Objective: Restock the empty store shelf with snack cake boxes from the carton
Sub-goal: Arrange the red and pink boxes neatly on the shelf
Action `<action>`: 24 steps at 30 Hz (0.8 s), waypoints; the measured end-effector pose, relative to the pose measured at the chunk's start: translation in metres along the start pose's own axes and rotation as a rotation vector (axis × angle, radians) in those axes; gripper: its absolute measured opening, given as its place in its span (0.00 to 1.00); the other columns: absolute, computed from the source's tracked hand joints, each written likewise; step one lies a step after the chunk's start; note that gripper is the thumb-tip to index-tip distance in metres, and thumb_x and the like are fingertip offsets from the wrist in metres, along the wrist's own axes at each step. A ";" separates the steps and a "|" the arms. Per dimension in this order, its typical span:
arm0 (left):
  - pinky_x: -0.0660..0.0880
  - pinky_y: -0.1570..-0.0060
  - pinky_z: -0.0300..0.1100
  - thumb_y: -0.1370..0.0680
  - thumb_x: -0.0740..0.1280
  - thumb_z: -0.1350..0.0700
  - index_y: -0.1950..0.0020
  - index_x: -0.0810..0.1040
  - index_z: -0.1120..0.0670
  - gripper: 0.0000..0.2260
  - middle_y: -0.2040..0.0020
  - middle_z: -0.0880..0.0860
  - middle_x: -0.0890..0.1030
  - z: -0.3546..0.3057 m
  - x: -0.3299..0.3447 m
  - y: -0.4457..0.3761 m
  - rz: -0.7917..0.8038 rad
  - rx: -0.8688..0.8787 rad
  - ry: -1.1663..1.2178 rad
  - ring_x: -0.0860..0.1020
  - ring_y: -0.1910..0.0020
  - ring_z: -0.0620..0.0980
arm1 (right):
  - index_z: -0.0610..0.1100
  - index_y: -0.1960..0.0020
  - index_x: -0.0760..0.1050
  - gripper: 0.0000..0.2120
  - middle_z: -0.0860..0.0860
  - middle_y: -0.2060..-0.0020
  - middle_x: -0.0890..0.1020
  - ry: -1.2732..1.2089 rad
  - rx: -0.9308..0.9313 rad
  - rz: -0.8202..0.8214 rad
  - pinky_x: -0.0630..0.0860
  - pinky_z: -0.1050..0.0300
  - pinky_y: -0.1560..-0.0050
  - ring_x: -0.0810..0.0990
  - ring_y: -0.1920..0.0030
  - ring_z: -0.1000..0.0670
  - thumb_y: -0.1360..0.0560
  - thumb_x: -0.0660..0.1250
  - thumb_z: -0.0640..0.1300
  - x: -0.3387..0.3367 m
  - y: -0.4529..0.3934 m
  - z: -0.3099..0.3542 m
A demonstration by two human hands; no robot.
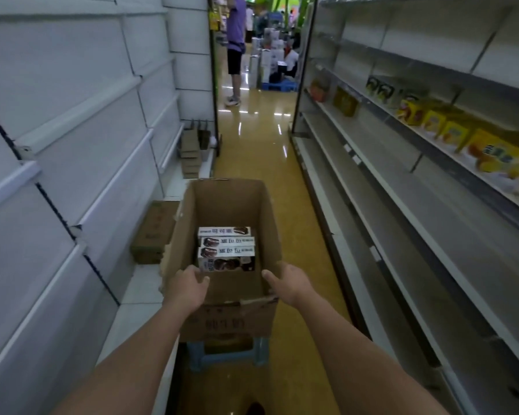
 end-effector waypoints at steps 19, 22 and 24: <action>0.73 0.38 0.46 0.21 0.64 0.51 0.33 0.70 0.50 0.18 0.34 0.52 0.71 -0.014 0.051 -0.190 0.096 -0.121 -0.117 0.71 0.36 0.51 | 0.51 0.33 0.70 0.22 0.52 0.38 0.77 0.112 -0.079 0.159 0.74 0.52 0.41 0.75 0.40 0.49 0.23 0.61 0.59 0.023 -0.244 0.033; 0.71 0.37 0.46 0.22 0.65 0.51 0.33 0.70 0.50 0.18 0.35 0.52 0.71 -0.009 0.062 -0.218 0.121 -0.139 -0.128 0.70 0.35 0.51 | 0.47 0.30 0.65 0.25 0.48 0.35 0.73 0.208 -0.113 0.191 0.71 0.51 0.37 0.71 0.36 0.47 0.23 0.62 0.57 0.037 -0.276 0.039; 0.71 0.37 0.47 0.22 0.66 0.52 0.33 0.70 0.50 0.18 0.35 0.52 0.72 -0.005 0.070 -0.238 0.141 -0.140 -0.127 0.70 0.35 0.51 | 0.45 0.26 0.61 0.29 0.46 0.33 0.71 0.274 -0.137 0.210 0.69 0.50 0.34 0.69 0.33 0.46 0.23 0.63 0.56 0.046 -0.296 0.042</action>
Point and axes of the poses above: each hand's wrist, its own y-axis away from the middle knuckle, its own x-axis out of the palm, z = x × y, the point moved 7 cm from there along -y, towards the middle knuckle
